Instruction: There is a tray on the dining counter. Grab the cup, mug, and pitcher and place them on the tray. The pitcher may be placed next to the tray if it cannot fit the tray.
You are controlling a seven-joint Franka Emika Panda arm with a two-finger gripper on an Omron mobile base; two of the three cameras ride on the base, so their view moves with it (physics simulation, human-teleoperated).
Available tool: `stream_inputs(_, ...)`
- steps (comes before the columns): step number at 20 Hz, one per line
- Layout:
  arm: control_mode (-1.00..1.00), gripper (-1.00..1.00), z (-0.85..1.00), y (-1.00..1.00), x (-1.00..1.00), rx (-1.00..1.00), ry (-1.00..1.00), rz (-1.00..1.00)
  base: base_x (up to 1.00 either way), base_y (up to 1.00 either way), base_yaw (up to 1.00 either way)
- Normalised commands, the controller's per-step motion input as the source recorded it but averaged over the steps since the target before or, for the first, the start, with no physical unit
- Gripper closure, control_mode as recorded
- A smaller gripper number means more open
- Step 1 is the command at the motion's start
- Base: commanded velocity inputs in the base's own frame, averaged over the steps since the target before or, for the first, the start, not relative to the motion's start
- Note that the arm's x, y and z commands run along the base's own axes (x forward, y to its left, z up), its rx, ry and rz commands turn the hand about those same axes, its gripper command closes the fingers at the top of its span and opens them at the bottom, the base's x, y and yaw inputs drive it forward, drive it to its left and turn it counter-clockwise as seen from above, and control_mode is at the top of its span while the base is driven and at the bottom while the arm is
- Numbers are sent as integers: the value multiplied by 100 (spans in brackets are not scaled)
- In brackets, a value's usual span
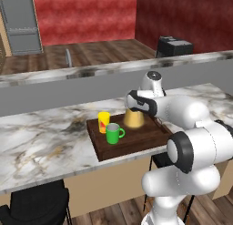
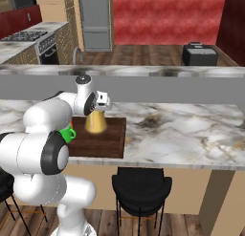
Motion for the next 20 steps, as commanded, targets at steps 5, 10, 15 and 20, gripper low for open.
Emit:
stream_inputs(5,-100,-100,1,0,0,0,0,0,0,0,0)
stream_inputs(10,-100,-100,15,0,-3,0,0,0,0,0,0)
stream_inputs(15,-100,-100,37,0,-25,0,0,0,0,0,0)
stream_inputs(20,-100,-100,50,0,-42,0,0,0,0,0,0)
